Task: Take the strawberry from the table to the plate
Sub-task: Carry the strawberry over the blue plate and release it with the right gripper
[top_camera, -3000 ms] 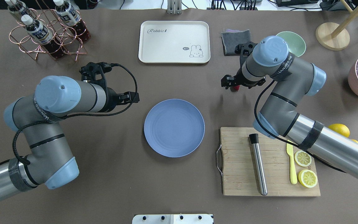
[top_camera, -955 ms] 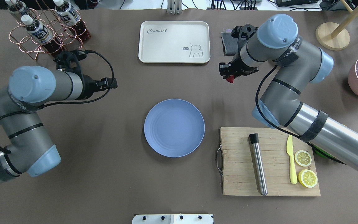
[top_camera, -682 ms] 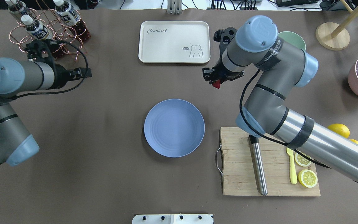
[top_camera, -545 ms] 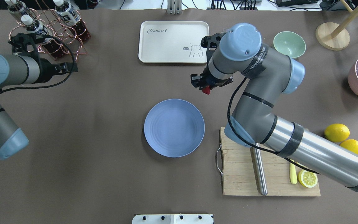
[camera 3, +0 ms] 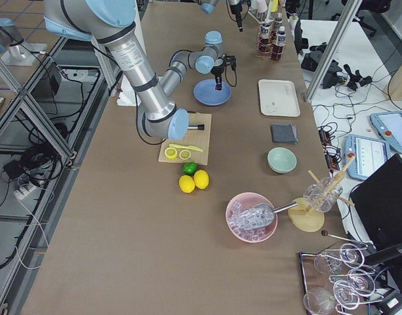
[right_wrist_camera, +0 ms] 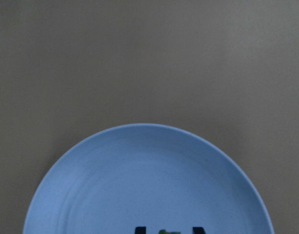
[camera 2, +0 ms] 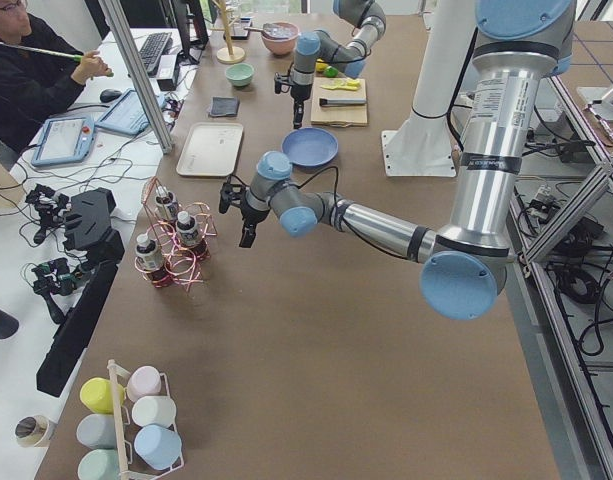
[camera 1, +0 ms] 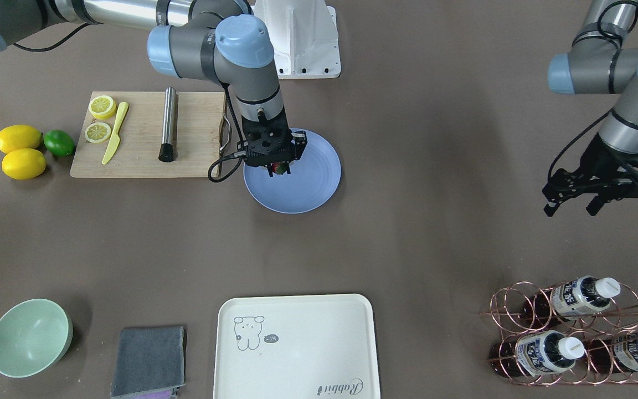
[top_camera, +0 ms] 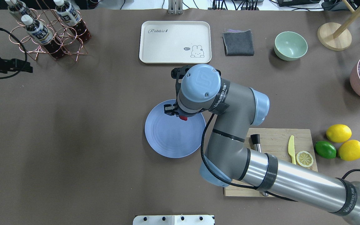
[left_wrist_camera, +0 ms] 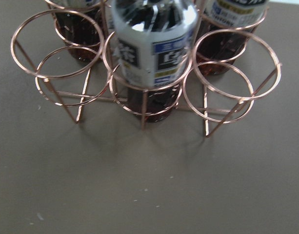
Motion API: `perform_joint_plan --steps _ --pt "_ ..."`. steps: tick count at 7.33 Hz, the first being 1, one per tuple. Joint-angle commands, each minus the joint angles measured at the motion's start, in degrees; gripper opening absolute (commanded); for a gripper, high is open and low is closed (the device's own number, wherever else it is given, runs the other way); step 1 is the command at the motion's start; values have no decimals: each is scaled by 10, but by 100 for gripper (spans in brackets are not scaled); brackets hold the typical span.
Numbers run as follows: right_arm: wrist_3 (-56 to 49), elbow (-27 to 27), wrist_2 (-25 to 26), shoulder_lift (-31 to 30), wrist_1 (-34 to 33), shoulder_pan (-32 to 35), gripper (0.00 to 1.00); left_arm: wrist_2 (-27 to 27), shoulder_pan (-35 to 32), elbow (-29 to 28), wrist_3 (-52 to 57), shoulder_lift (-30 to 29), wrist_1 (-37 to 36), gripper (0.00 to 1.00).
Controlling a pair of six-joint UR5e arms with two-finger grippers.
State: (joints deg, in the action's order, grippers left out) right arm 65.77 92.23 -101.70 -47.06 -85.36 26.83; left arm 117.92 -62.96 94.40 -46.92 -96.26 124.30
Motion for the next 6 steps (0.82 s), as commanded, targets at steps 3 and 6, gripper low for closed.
perform_joint_plan --steps 3,6 --pt "2 -70 32 9 64 -28 0 49 -58 -24 90 0 -28 98" --pt "19 -69 27 17 66 -28 100 52 -60 -25 90 -4 -36 98"
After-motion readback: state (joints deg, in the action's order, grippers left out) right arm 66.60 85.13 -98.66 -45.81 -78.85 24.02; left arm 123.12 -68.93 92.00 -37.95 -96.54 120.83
